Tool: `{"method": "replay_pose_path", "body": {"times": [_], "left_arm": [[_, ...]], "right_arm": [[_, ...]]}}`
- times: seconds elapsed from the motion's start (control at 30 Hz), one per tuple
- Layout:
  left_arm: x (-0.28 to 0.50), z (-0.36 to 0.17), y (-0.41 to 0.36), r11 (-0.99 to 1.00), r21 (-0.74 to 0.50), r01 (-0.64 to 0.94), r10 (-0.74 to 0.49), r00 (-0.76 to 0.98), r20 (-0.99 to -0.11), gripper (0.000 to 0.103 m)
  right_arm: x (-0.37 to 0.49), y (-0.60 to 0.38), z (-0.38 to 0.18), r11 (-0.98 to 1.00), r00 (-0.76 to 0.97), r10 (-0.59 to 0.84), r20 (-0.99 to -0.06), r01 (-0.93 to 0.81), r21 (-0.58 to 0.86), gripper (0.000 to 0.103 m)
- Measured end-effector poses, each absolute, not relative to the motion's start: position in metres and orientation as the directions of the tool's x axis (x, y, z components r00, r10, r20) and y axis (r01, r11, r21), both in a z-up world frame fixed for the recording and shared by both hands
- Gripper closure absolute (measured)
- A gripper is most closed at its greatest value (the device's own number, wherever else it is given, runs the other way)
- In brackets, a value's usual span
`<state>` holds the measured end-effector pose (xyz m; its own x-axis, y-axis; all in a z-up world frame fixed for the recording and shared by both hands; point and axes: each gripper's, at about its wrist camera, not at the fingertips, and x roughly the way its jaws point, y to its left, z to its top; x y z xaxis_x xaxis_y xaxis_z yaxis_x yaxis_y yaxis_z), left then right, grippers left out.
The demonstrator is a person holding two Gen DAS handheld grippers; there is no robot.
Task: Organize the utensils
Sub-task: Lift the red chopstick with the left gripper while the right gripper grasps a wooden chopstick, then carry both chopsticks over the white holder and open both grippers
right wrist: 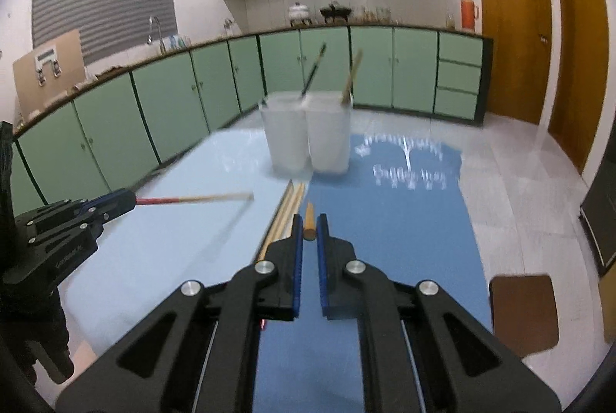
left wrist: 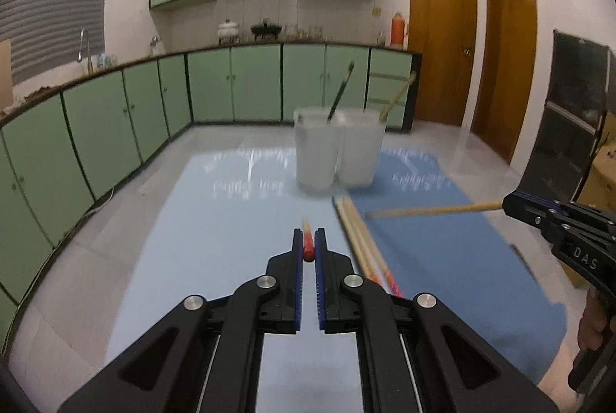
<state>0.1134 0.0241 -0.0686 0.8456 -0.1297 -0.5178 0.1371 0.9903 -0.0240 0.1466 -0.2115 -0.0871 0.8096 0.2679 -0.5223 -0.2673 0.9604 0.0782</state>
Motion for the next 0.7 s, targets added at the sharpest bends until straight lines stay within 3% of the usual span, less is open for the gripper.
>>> {"method": "replay_pose_path", "body": {"times": [0.27,0.7], "left_arm": [[0.131,-0.017,0.028,0.984,-0.047,0.173,-0.176,0.882,-0.438,0.097],[0.154,0.020,0.027,0.972,-0.086,0.219,-0.236,0.897,-0.374,0.097]], "right_arm": [[0.173,-0.220,-0.035,0.939,0.793,0.342,-0.505,-0.309,0.152,0.097],[0.210,-0.218,0.031,0.919,0.794,0.385,-0.470,-0.378,0.114,0.097]]}}
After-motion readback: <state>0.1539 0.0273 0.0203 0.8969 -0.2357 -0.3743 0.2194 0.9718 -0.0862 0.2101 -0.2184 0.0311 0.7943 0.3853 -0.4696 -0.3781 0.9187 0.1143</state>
